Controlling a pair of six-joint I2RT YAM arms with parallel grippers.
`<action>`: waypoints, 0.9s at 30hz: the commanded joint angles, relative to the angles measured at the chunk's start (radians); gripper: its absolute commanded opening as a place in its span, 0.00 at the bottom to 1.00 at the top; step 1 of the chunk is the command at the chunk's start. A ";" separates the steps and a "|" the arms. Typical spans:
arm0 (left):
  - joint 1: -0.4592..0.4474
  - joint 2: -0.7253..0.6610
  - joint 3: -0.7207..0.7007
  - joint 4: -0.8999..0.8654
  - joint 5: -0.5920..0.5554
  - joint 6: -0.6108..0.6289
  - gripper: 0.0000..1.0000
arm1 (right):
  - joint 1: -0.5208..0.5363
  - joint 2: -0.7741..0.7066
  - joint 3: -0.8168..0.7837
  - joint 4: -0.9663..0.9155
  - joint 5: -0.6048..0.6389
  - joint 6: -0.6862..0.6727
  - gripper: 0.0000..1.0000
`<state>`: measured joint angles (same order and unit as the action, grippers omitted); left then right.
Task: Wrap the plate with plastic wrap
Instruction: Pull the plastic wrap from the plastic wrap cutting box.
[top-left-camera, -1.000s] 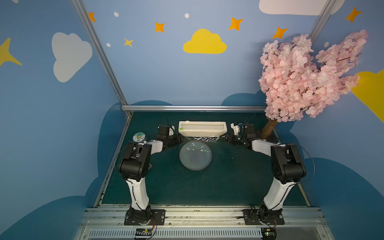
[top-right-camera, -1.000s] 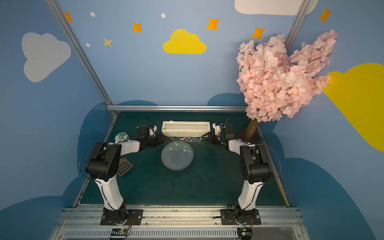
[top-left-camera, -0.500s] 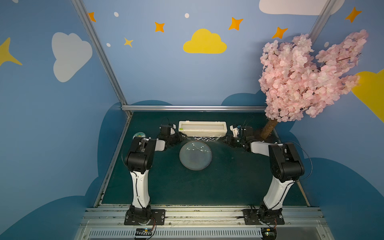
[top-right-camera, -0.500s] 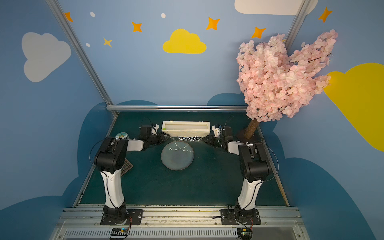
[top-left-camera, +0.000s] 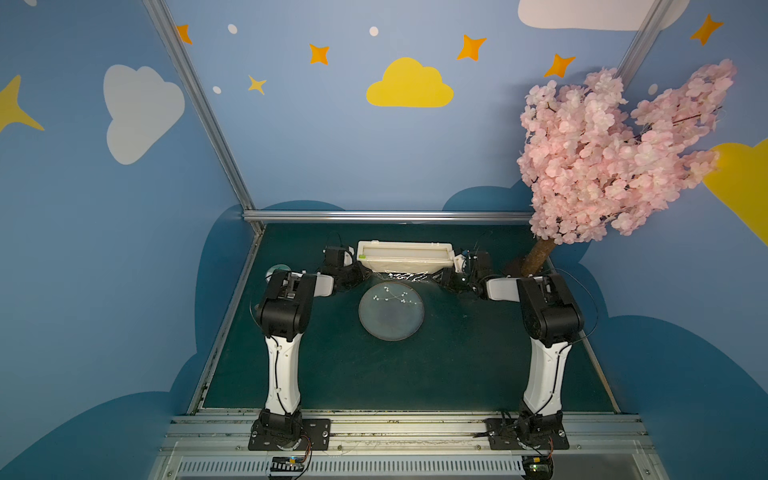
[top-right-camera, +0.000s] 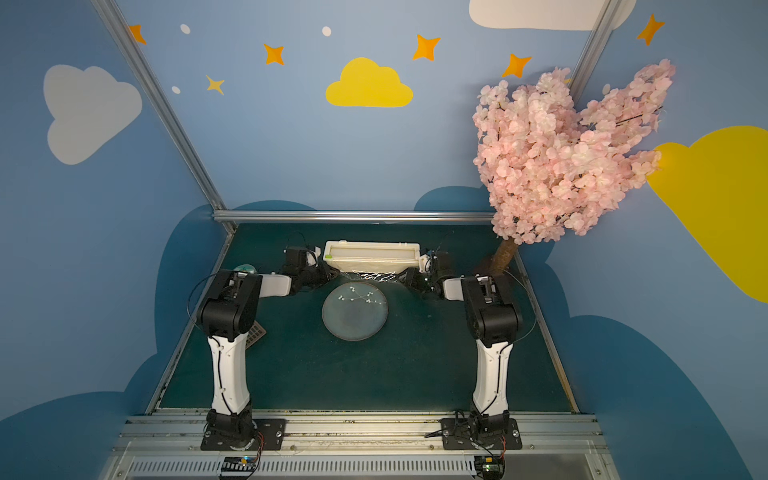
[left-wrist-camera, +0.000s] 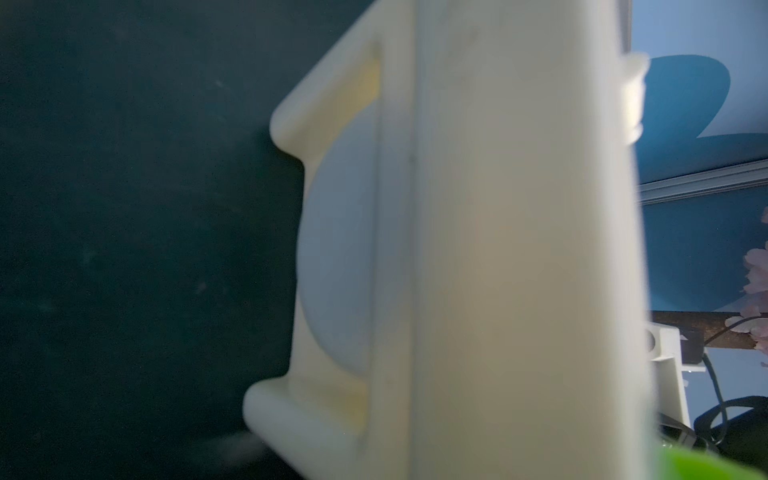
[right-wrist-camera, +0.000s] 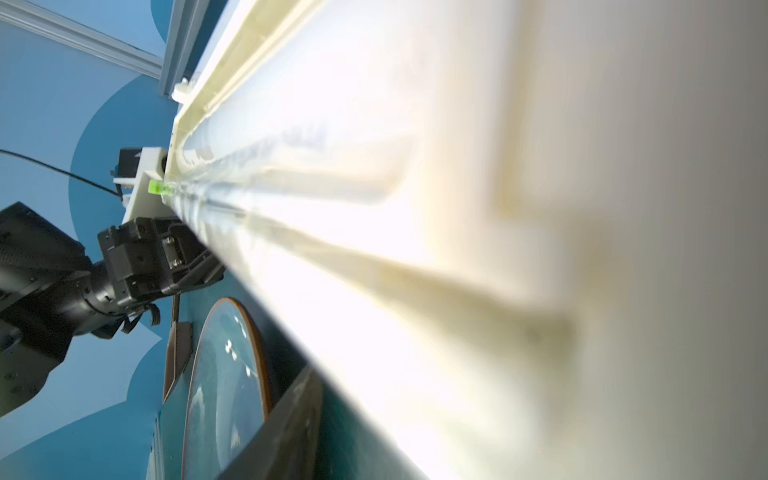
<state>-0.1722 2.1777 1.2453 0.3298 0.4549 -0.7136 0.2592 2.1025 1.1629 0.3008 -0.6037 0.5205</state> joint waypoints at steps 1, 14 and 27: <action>0.005 0.011 0.022 -0.015 -0.009 0.011 0.11 | 0.033 0.040 0.033 -0.040 0.018 0.012 0.52; 0.032 -0.003 -0.002 0.027 0.007 -0.050 0.03 | 0.084 0.083 0.108 -0.019 0.034 0.070 0.00; 0.048 -0.249 -0.092 -0.048 0.015 -0.069 0.03 | 0.098 -0.146 0.113 -0.235 0.083 0.105 0.00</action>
<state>-0.1326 2.0113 1.1458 0.3267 0.4759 -0.7860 0.3511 2.0579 1.2617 0.1505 -0.5430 0.6083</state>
